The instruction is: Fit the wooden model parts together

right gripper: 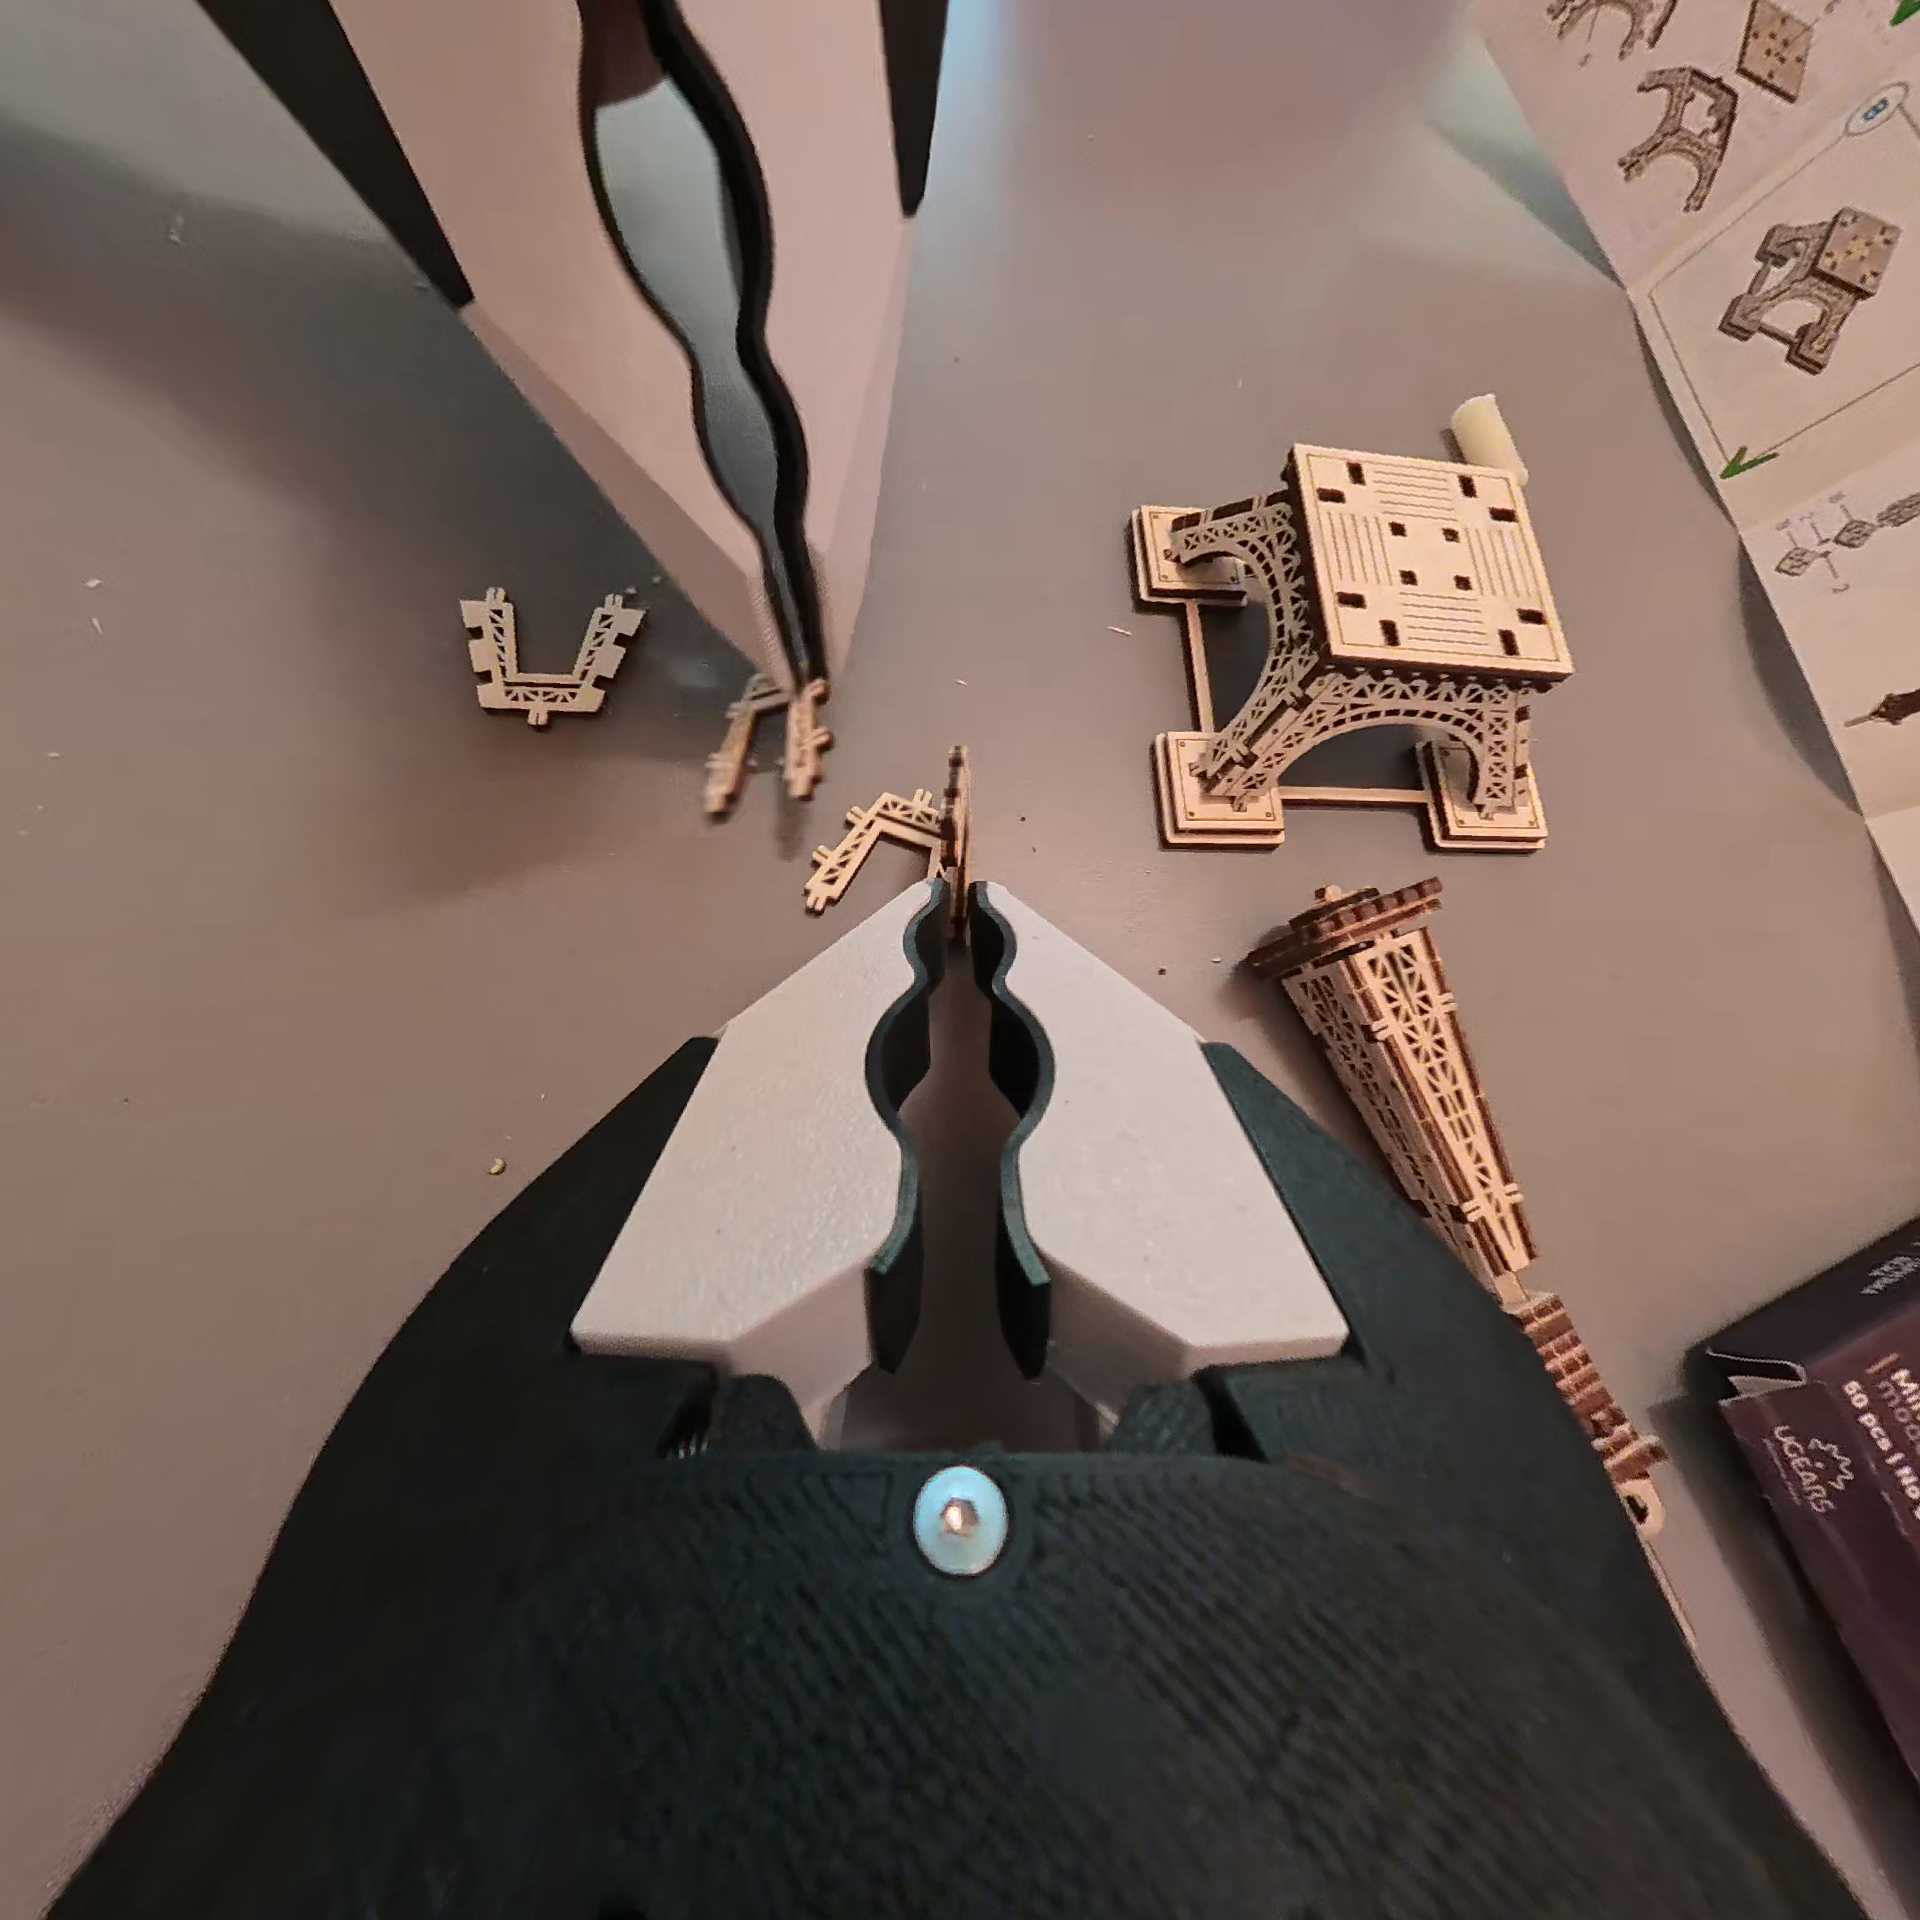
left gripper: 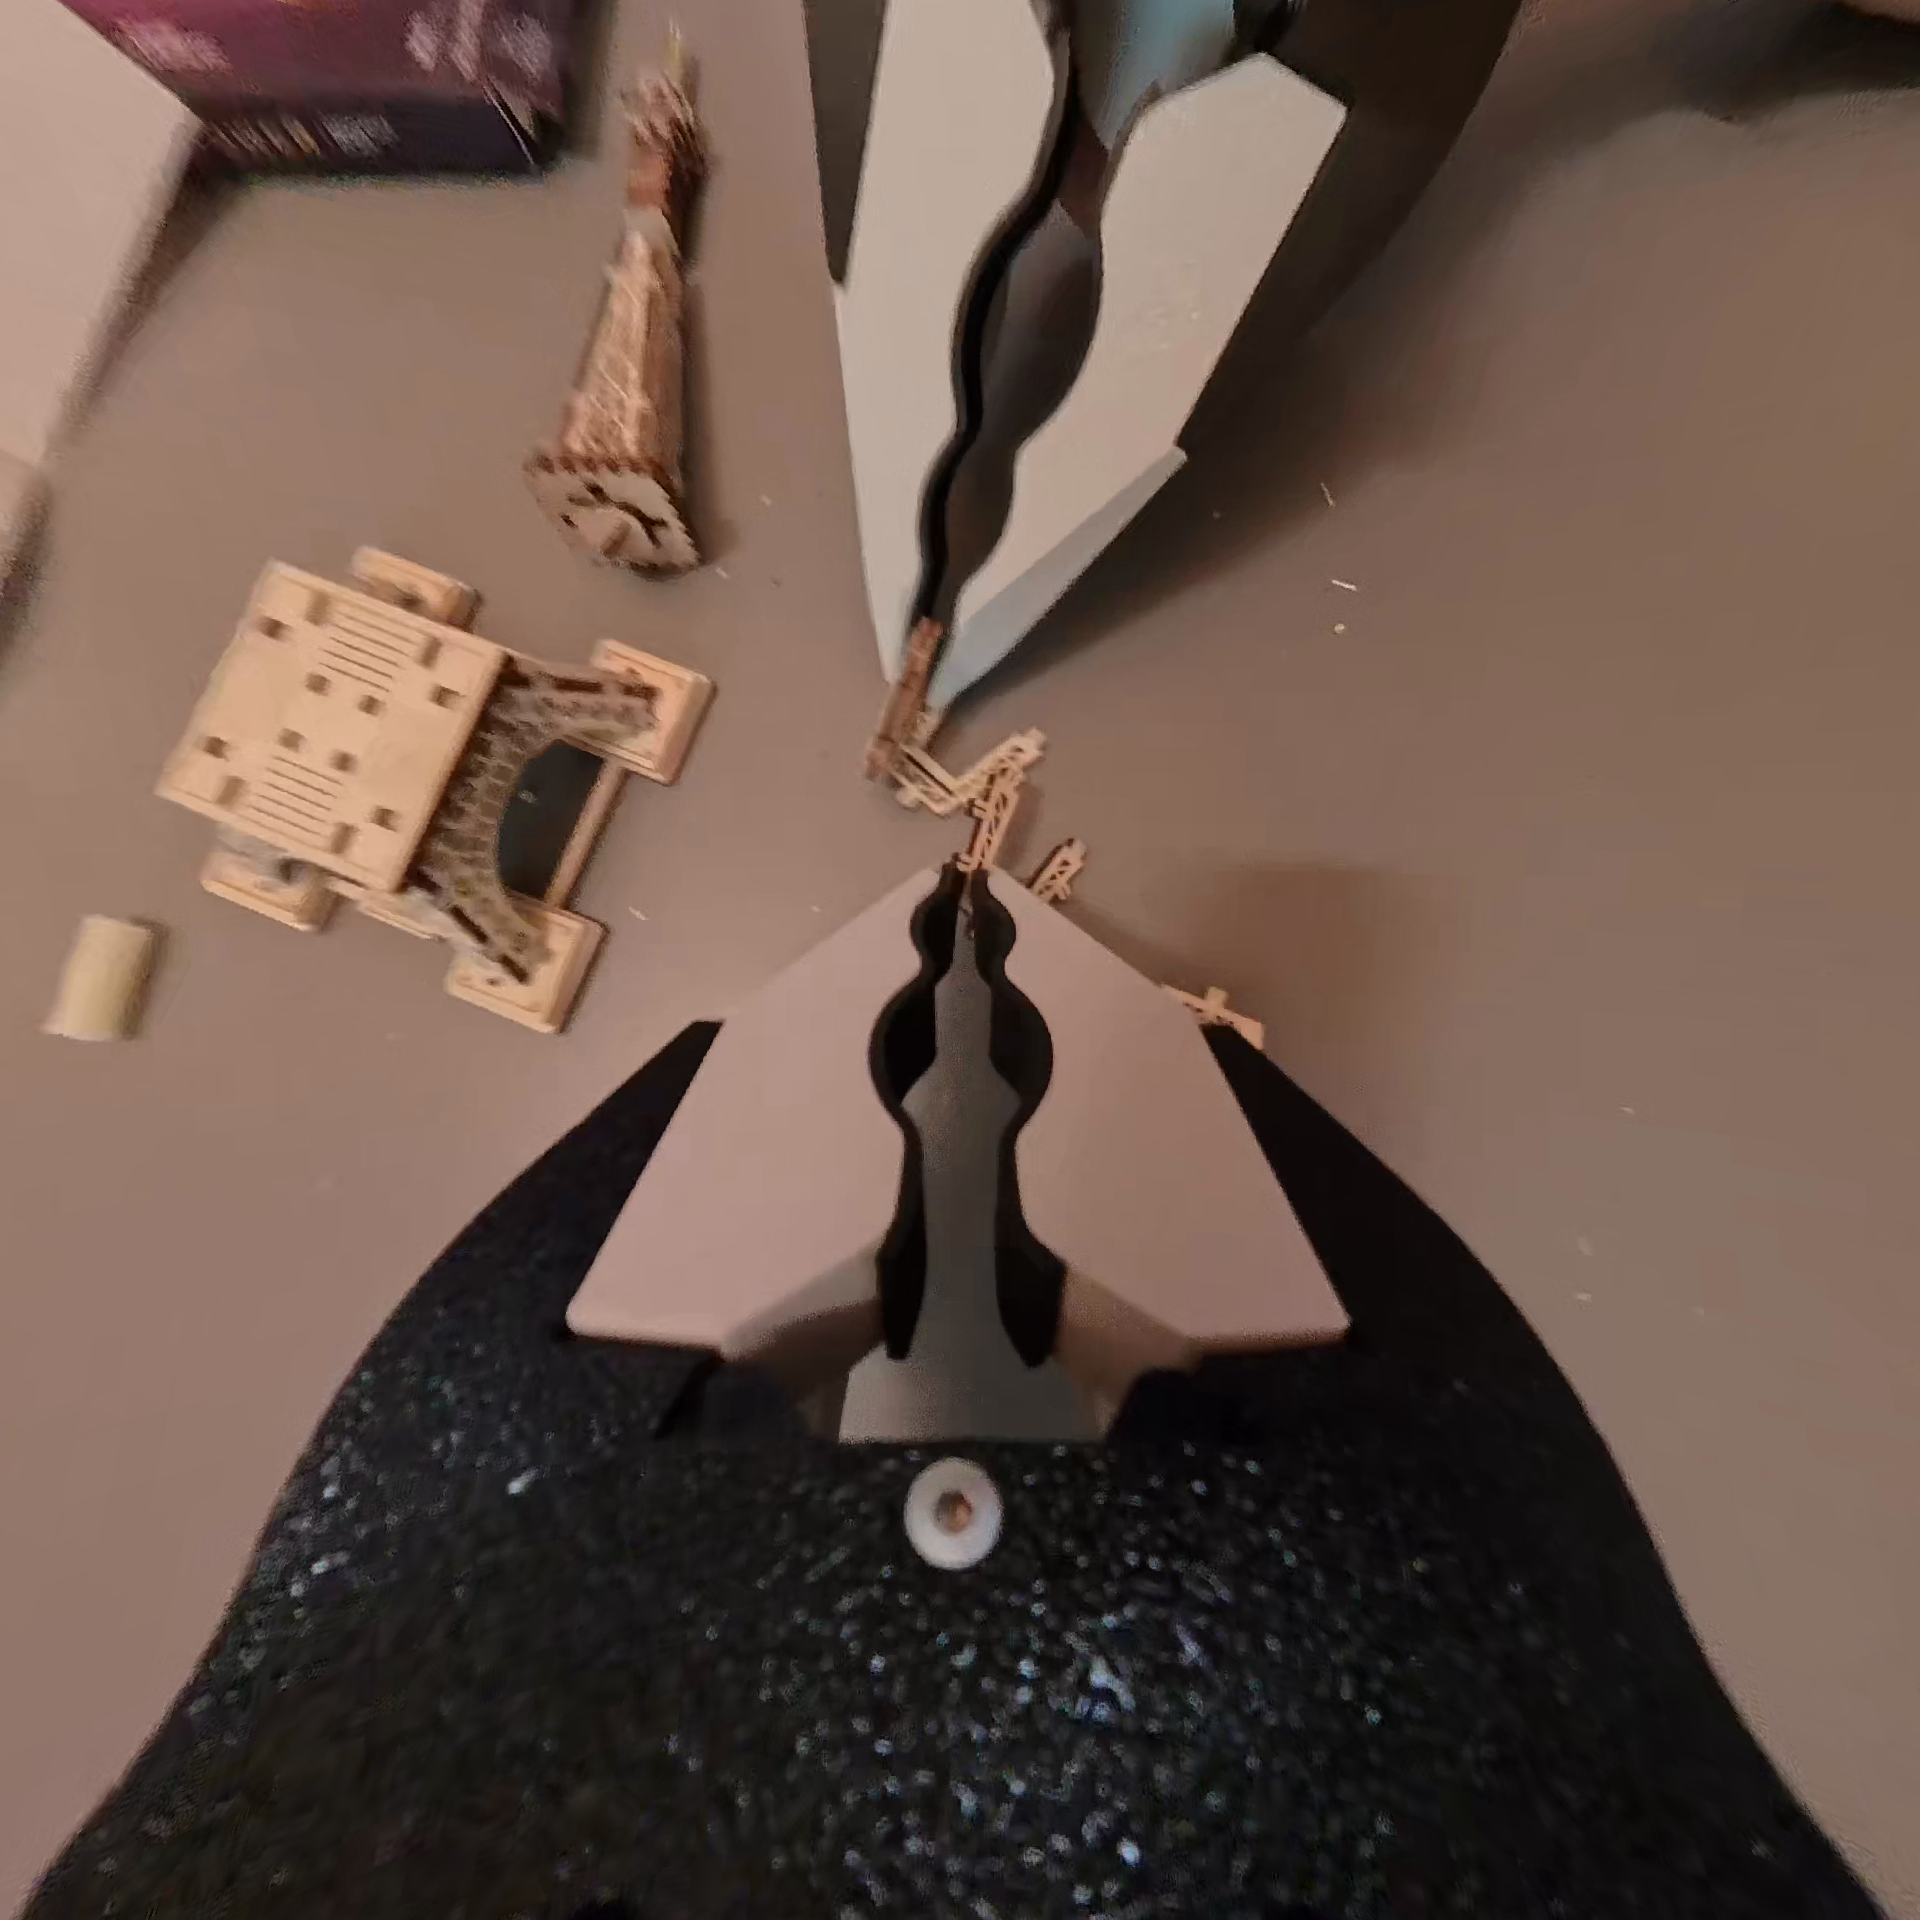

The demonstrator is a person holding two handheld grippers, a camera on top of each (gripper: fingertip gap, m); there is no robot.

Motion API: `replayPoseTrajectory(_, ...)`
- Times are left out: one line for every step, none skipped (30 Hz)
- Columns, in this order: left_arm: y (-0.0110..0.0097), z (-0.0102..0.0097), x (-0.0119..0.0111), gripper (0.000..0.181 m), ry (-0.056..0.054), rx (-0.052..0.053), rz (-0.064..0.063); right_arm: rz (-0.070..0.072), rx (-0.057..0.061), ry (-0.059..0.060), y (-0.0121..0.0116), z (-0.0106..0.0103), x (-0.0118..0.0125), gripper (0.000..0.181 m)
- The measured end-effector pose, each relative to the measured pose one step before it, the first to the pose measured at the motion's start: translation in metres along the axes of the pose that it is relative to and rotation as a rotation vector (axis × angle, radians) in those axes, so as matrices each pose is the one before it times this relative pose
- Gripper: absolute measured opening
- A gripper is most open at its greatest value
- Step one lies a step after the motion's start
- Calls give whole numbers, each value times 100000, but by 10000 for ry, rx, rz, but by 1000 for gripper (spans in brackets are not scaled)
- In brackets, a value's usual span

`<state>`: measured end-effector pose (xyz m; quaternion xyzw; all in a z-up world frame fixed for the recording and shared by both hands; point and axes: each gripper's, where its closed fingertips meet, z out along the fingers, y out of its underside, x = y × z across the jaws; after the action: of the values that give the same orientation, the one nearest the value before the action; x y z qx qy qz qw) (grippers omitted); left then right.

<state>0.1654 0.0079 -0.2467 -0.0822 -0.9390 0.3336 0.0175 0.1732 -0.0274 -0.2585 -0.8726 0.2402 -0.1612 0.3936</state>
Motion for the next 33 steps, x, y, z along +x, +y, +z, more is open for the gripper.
replayPoseTrajectory(-454,-309,-476,0,-377,355,362,-28,10,-108,-13,-14,-156,2)
replayPoseTrajectory(-615,-286,-363,0,-329,475,513,-38,13,-145,-22,-3,-183,2)
replayPoseTrajectory(-769,-214,-25,0,-153,650,600,-40,7,-100,-21,20,-100,2)
replayPoseTrajectory(-723,-89,114,0,-56,689,444,-36,7,-51,-25,11,-19,2)
replayPoseTrajectory(-344,75,290,0,132,488,135,-39,7,4,-18,16,36,3)
replayPoseTrajectory(-50,145,496,0,337,342,-49,-46,12,78,-24,-1,120,5)
replayPoseTrajectory(-32,82,377,0,276,345,-85,-66,15,137,-3,-22,179,9)
replayPoseTrajectory(-74,-12,9,0,22,343,-6,-91,19,111,-4,-32,121,11)
replayPoseTrajectory(-82,-93,-165,0,-104,308,166,-122,26,14,-11,-39,-33,14)
replayPoseTrajectory(-57,-92,-162,0,-100,260,271,-103,38,26,-28,-49,-31,18)
replayPoseTrajectory(27,-38,-51,0,-12,168,259,-64,50,0,-46,-84,-70,27)
replayPoseTrajectory(104,6,44,0,42,91,228,-1,28,-90,34,-193,-235,38)
replayPoseTrajectory(122,34,61,0,49,50,202,80,-66,-168,183,-348,-257,50)
replayPoseTrajectory(105,5,81,0,56,-24,144,183,-2,-96,146,-369,3,58)
replayPoseTrajectory(36,-41,195,0,138,-38,100,282,119,-89,66,-371,166,60)
replayPoseTrajectory(-18,-104,133,0,71,-45,49,300,140,-119,36,-367,168,63)
replayPoseTrajectory(-93,-150,19,0,-36,-5,44,141,164,-42,-91,-356,198,65)
replayPoseTrajectory(-157,-142,67,0,-23,64,99,-67,215,110,-243,-384,221,68)
replayPoseTrajectory(-185,-109,259,0,93,102,124,-214,172,124,-251,-357,75,68)
replayPoseTrajectory(-173,-37,297,0,131,109,143,-197,57,73,-170,-294,-88,67)
replayPoseTrajectory(-82,14,119,0,30,60,200,-39,-55,21,-74,-215,-216,67)
replayPoseTrajectory(29,59,80,0,35,2,244,53,-115,-151,-40,-102,-515,67)
replayPoseTrajectory(65,67,239,0,175,-17,177,-38,-60,-358,-102,52,-907,67)
replayPoseTrajectory(59,18,189,0,176,-18,78,-115,-3,-217,-156,241,-706,64)
replayPoseTrajectory(18,-24,54,0,90,9,56,-156,-112,4,-3,428,-269,60)
replayPoseTrajectory(-17,-70,42,0,86,41,39,-179,-240,146,172,490,137,58)
replayPoseTrajectory(14,-81,-16,0,54,23,-6,-174,-271,119,254,447,281,53)
replayPoseTrajectory(43,-96,-102,0,-13,-1,-6,-105,-187,-37,184,396,165,48)
replayPoseTrajectory(21,-90,-76,0,-19,-2,10,-59,-76,-307,39,365,-191,46)
replayPoseTrajectory(-20,-76,11,0,24,22,1,-145,-32,-415,-16,321,-353,42)
replayPoseTrajectory(-47,-62,-31,0,-22,34,-8,-268,-133,-216,153,265,-77,38)
replayPoseTrajectory(-35,-64,1,0,-26,26,8,-335,-231,27,278,174,283,39)
replayPoseTrajectory(-40,-40,74,0,29,21,4,-228,102,7,-298,-32,253,39)
